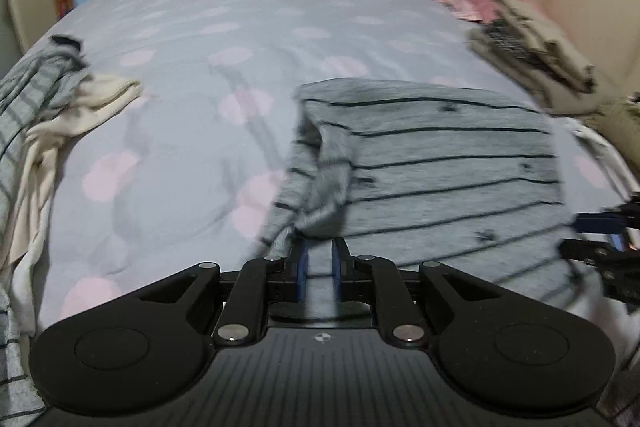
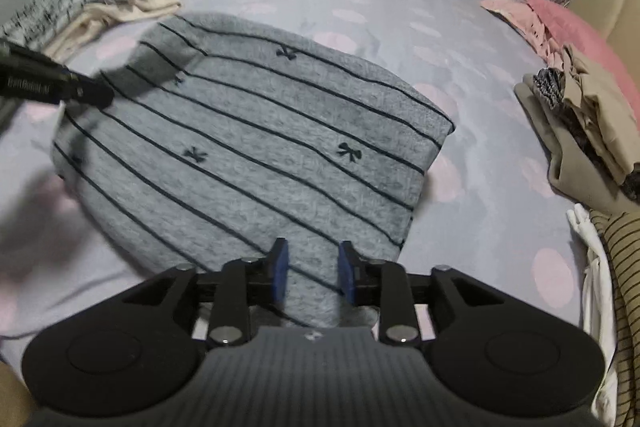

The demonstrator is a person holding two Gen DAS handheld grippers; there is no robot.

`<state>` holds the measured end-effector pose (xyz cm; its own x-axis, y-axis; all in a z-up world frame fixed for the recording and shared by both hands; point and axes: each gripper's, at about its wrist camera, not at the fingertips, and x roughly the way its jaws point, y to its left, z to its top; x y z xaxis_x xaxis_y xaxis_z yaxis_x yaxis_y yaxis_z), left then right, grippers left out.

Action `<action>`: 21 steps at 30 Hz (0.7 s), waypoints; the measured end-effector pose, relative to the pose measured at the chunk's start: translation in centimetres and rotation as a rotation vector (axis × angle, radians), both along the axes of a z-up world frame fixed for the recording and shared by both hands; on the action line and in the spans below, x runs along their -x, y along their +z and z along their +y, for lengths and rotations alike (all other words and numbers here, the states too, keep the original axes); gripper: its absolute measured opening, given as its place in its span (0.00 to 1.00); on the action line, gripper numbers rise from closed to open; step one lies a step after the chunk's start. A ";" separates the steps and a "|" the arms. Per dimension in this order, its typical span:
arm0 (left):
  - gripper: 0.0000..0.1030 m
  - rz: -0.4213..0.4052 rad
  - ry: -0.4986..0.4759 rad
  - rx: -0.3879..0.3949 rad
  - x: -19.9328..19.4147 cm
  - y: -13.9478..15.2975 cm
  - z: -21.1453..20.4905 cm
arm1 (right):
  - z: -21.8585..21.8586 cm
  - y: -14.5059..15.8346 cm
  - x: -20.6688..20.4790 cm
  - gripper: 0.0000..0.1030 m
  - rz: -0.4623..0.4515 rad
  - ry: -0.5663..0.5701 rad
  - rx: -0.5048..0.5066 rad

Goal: Fold clothes

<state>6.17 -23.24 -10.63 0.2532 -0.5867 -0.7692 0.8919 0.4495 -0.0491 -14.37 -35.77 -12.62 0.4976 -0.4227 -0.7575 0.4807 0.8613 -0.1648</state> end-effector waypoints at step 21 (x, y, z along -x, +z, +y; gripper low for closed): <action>0.10 0.012 -0.067 0.129 -1.4 0.5 -8.3 | -9.9 2.7 -4.2 0.29 -0.271 -0.217 -0.163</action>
<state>7.54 -31.56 -10.10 0.2014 -0.6961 -0.6891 0.9189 0.3780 -0.1133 -10.21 -45.71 -9.90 0.6012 -0.4256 -0.6763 0.6624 0.7388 0.1240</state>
